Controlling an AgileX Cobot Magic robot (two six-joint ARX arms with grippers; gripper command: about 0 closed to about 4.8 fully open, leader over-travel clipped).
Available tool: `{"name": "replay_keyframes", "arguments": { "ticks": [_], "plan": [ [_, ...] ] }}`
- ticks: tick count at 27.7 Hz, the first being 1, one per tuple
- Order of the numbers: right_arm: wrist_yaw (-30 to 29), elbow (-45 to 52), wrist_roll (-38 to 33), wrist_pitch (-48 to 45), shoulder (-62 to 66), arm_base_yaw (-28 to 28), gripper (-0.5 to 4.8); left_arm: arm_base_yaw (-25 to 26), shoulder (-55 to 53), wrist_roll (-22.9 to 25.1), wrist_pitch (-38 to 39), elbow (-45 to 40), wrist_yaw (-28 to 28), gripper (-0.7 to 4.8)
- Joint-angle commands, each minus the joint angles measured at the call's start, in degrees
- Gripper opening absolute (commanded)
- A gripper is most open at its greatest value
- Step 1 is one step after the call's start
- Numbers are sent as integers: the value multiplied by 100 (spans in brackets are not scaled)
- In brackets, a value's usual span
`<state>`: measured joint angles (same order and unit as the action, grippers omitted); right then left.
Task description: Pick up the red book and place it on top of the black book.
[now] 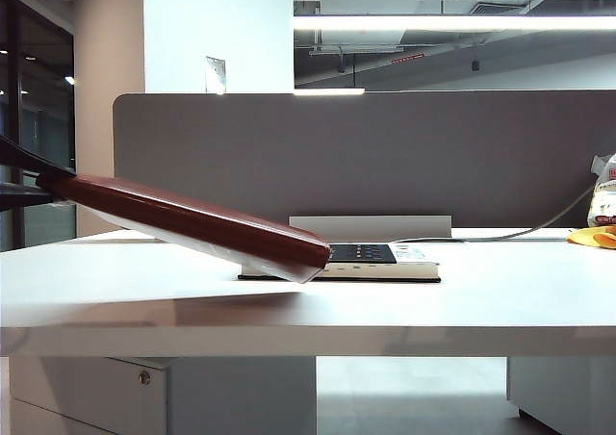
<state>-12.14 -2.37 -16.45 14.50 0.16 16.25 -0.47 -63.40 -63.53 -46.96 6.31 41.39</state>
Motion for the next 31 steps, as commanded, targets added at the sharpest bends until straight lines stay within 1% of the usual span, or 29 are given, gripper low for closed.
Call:
{"name": "replay_keyframes", "arguments": {
  "ticks": [1,11,21,26,28,31],
  "plan": [
    [-46,-26,-4,-59,0,2,49,-9,35,-15,-533,72,133,-5],
    [-46,-26,-4,-59,0,2,49,-9,33,-39,-619,326,179,-6],
    [-46,-26,-4,-59,0,2,49,-9,13,-17,-376,656,238,-5],
    [-48,-24,-4,-57,0,4,49,-11,-254,-13,-354,758,317,-6],
    [-66,-24,-4,-57,0,4,49,-13,-442,-26,-603,782,448,-6],
    [-72,-26,-7,-59,0,4,49,-20,-579,-201,-955,785,450,-6]
  ]
}}
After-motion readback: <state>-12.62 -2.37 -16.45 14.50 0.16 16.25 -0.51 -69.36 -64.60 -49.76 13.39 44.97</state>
